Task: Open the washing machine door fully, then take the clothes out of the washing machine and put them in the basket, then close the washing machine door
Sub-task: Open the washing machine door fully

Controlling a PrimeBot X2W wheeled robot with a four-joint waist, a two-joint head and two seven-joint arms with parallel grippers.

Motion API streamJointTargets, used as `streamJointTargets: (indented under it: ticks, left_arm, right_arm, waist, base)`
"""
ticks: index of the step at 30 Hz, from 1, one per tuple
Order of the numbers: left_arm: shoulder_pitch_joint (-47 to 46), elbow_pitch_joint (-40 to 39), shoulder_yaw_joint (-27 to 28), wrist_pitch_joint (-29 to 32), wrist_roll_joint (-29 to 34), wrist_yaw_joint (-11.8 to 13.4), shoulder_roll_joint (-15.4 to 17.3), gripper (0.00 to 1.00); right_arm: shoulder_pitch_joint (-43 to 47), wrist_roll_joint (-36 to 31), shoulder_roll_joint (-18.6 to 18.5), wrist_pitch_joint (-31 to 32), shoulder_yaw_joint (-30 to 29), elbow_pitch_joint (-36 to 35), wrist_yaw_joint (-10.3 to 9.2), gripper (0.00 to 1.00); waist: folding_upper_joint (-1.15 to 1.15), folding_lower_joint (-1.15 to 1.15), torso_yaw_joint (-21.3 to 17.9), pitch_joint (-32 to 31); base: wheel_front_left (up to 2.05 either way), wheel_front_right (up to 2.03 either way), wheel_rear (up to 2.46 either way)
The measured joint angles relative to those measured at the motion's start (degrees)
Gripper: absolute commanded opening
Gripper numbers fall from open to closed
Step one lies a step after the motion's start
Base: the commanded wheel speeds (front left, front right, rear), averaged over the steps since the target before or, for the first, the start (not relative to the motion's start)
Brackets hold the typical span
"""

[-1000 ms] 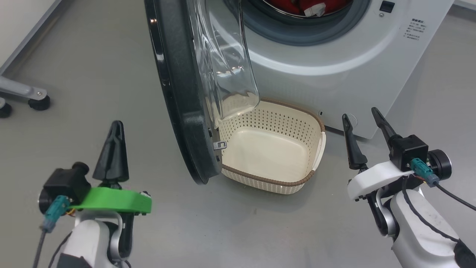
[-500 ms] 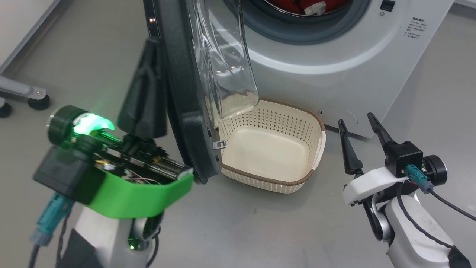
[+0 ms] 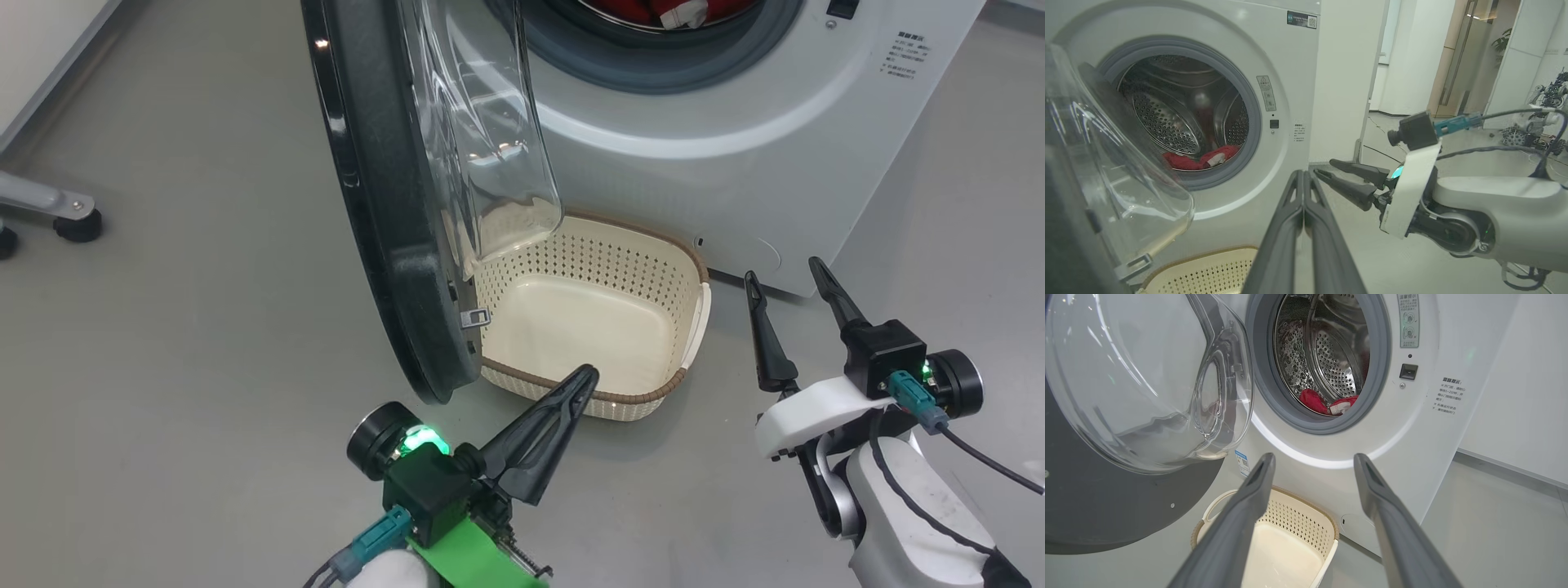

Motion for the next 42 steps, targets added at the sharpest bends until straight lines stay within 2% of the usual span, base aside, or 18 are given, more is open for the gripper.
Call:
streamJointTargets:
  ticks: [5,12,16,20,28,36,42]
  left_arm:
    - [0.6,4.9,3.6,0.0,-1.3,0.3,0.1,0.00]
    - [0.4,7.7,7.1,0.0,-2.6,2.6,0.1,0.00]
    - [-0.9,9.0,7.6,0.0,-4.4,3.1,0.1,0.00]
    - [-1.7,9.4,8.7,0.0,-4.7,4.1,0.1,0.00]
    - [-2.4,12.2,9.3,0.0,-6.0,5.6,0.0,0.00]
    - [-2.8,13.3,10.2,0.0,-7.8,6.7,-0.3,0.00]
    - [-2.8,14.6,14.2,0.0,-8.5,9.1,-1.2,0.00]
  right_arm:
    - [0.5,-0.5,0.1,0.0,-0.4,0.0,0.02,1.00]
    - [0.9,-0.9,0.5,0.0,-0.8,0.2,0.55,1.00]
    - [0.9,-0.9,0.9,0.0,-1.5,0.4,0.64,1.00]
    - [0.9,-1.0,1.3,0.0,-1.4,0.7,1.52,1.00]
    - [0.9,-1.3,1.3,0.0,-2.9,0.8,1.55,1.00]
    - [1.0,-1.3,1.3,0.0,-4.4,0.8,1.55,1.00]
    - [1.4,-1.3,1.5,0.0,-4.9,1.0,2.05,1.00]
  waist:
    - [0.00,0.00,0.0,0.3]
    - [0.00,0.00,-0.3,0.9]
    - [0.00,0.00,-0.6,1.2]
    - [0.00,0.00,-1.1,1.4]
    - [0.00,0.00,-2.4,2.0]
    - [0.00,0.00,-0.7,2.1]
    - [0.00,0.00,1.3,1.7]
  base:
    - [0.00,0.00,0.00]
    - [0.00,0.00,0.00]
    - [0.00,0.00,0.00]
    - [0.00,0.00,0.00]
    - [0.00,0.00,0.00]
    - [0.00,0.00,0.00]
    - [0.00,0.00,0.00]
